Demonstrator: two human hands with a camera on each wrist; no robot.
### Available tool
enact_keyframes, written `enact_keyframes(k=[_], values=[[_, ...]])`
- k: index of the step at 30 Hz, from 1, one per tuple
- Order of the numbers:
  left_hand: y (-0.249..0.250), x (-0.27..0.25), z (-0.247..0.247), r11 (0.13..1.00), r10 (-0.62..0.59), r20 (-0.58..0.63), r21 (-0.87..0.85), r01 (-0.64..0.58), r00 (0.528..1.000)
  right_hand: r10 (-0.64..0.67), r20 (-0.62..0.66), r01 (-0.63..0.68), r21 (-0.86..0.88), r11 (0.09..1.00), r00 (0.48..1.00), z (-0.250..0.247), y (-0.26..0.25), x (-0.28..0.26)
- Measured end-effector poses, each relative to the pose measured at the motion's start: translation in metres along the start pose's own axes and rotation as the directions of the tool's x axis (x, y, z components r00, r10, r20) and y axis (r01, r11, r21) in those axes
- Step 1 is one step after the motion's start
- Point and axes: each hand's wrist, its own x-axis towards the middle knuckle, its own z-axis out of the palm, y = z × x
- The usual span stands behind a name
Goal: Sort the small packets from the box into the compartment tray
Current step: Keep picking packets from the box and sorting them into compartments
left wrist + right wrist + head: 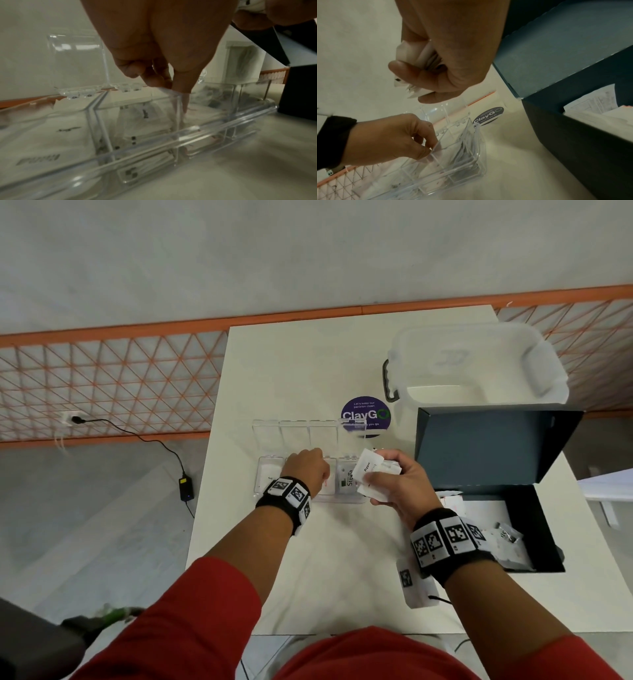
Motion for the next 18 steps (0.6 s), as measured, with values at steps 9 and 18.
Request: enact_keyframes(k=[9,18], values=[[-0.004,-0.016,-0.028,0.887,-0.094,-0.195,-0.462,-0.007,0.976,0.007,0.071,-0.005,-0.036,0.999,0.997,0.008,0.001,-0.002],[0.009,-0.055,-0.055,0.556,-0.055,-0.152,-0.826,-0.096,0.987,-0.004,0.165,0.017,-0.078,0.997,0.986,0.026,0.0,-0.014]])
